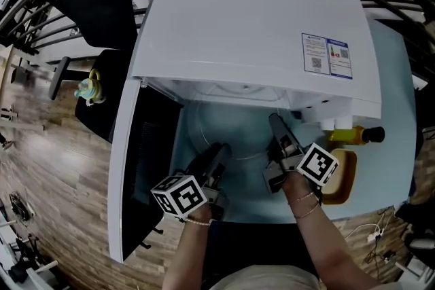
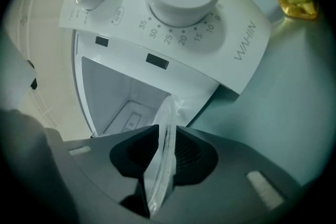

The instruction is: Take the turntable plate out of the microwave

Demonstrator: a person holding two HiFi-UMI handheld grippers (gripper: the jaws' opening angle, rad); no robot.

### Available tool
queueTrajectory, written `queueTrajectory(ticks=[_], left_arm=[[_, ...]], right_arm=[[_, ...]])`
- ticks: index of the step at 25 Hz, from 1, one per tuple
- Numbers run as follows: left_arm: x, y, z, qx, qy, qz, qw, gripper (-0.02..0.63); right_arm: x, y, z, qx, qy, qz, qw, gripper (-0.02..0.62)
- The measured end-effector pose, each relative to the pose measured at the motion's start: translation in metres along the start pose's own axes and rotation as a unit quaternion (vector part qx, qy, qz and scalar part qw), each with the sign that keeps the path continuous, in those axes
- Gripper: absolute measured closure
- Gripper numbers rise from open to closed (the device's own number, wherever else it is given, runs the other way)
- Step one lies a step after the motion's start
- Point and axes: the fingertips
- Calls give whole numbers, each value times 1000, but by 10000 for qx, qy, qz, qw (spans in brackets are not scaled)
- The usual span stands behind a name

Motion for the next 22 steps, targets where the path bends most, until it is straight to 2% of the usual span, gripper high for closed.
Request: queueTrajectory(ticks=[4, 9, 22], left_arm=[[4, 2, 4, -164, 111, 9, 9998, 458], [11, 4, 9, -275, 175, 12, 9995, 454], [28, -4, 21, -539, 400, 228, 9975, 449]], right_arm=[[7, 2, 1, 216, 38, -23, 9998, 488], [17, 9, 1, 165, 37, 37, 9999, 486], [30, 16, -14, 436, -160, 49, 9989, 482]])
Point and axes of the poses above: the fingertips, and each gripper's own axes: x backward along the fingers, z to its right, y out of its underside, and after that the axes turned 15 degrees about -x, right-handed
